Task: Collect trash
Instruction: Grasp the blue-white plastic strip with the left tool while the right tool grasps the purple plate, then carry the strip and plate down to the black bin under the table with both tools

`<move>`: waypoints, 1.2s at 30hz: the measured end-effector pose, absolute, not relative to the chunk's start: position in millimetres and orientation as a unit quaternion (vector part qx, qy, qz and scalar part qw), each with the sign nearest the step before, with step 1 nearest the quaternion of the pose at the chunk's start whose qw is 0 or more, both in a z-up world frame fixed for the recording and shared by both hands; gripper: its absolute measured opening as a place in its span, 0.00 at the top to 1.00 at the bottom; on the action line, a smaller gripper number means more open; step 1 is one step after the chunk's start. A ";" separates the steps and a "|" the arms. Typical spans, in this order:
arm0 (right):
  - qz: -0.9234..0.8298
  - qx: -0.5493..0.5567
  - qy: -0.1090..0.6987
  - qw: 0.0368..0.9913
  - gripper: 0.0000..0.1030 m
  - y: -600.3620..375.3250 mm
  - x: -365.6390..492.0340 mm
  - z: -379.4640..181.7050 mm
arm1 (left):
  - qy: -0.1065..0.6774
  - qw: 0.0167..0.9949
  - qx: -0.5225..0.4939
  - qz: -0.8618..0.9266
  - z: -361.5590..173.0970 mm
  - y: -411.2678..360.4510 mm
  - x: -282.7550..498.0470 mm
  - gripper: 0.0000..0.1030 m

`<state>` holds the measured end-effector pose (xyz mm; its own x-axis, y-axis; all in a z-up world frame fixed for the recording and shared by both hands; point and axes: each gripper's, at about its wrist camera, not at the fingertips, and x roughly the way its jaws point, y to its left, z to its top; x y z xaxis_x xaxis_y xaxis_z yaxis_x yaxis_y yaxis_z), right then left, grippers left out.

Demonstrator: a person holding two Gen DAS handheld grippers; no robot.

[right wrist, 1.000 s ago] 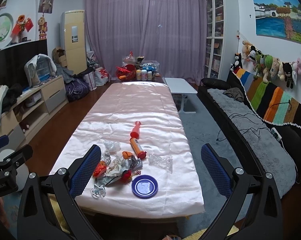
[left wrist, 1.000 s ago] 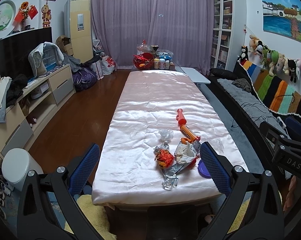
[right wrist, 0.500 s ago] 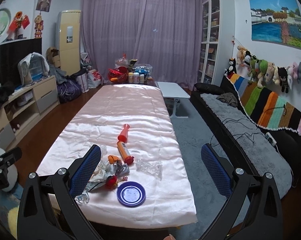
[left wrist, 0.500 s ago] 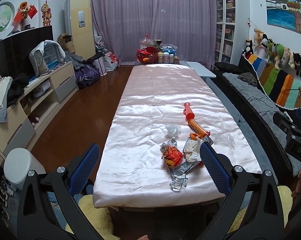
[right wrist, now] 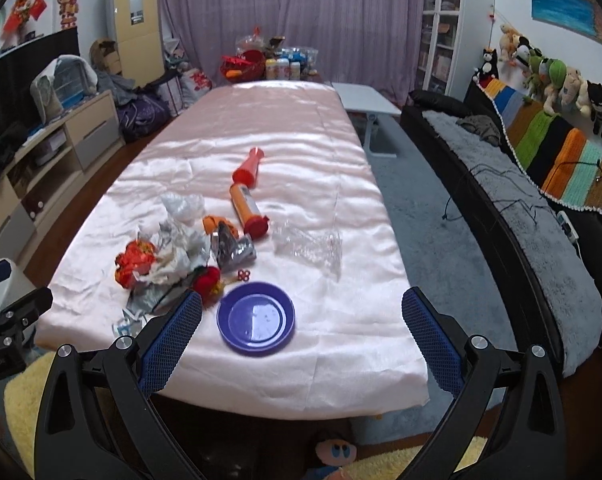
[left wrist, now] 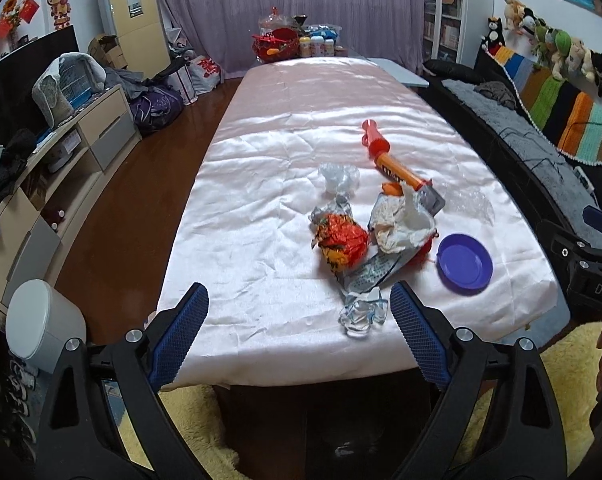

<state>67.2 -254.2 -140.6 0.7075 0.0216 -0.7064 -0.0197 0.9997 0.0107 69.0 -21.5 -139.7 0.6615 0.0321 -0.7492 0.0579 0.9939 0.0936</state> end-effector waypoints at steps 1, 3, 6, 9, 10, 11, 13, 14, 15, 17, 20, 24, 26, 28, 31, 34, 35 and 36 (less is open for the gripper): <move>0.018 0.008 0.389 0.921 0.03 -254.5 68.6 -146.4 | 0.419 0.906 0.055 -0.011 -146.0 -22.4 69.4 0.15; 0.026 0.016 0.397 0.917 0.03 -254.1 70.9 -156.4 | 0.434 0.899 0.047 -0.024 -158.2 -22.6 70.4 0.15; 0.038 0.013 0.408 0.912 0.03 -249.5 77.4 -168.9 | 0.455 0.889 0.033 -0.046 -174.6 -24.9 73.6 0.17; 0.046 0.017 0.427 0.903 0.03 -247.0 88.6 -183.7 | 0.469 0.880 0.030 -0.066 -189.4 -33.2 77.6 0.22; 0.052 0.021 0.434 0.899 0.04 -245.8 92.6 -188.3 | 0.473 0.878 0.030 -0.072 -193.6 -35.6 79.1 0.23; 0.056 0.024 0.440 0.896 0.05 -244.5 96.3 -192.7 | 0.475 0.876 0.030 -0.077 -198.0 -39.0 81.4 0.24; 0.061 0.028 0.450 0.890 0.07 -242.2 103.7 -200.3 | 0.482 0.872 0.027 -0.085 -205.2 -43.5 86.6 0.27; 0.063 0.030 0.455 0.888 0.08 -241.4 106.9 -202.8 | 0.486 0.869 0.025 -0.088 -207.7 -45.0 89.9 0.29; 0.065 0.032 0.459 0.885 0.08 -240.5 110.0 -205.6 | 0.490 0.867 0.023 -0.090 -210.9 -46.1 93.1 0.32; 0.067 0.033 0.467 0.881 0.09 -238.2 116.6 -210.8 | 0.498 0.862 0.020 -0.094 -216.5 -48.7 99.8 0.35; 0.069 0.029 0.476 0.876 0.09 -233.5 126.3 -217.5 | 0.508 0.856 0.021 -0.094 -224.4 -50.7 110.0 0.42; 0.070 0.016 0.487 0.870 0.09 -224.6 137.0 -226.2 | 0.518 0.850 0.013 -0.094 -232.4 -48.6 120.5 0.50; 0.068 0.008 0.494 0.867 0.09 -220.9 139.9 -231.0 | 0.523 0.847 0.012 -0.096 -235.8 -47.5 125.2 0.55; 0.064 0.000 0.501 0.863 0.09 -219.1 141.7 -236.3 | 0.521 0.848 0.017 -0.097 -236.2 -47.4 126.6 0.57; 0.058 -0.009 0.508 0.860 0.09 -219.5 140.6 -243.2 | 0.520 0.848 0.017 -0.098 -235.5 -45.8 128.3 0.61; 0.059 -0.022 0.503 0.862 0.14 -218.3 137.7 -243.4 | 0.518 0.849 0.013 -0.101 -235.1 -43.7 127.6 0.61; 0.060 -0.021 0.503 0.862 0.20 -218.6 136.8 -242.6 | 0.518 0.849 0.015 -0.101 -235.2 -43.8 127.7 0.62; 0.062 -0.022 0.501 0.863 0.23 -218.8 135.8 -241.3 | 0.517 0.850 0.018 -0.100 -235.5 -43.2 128.1 0.64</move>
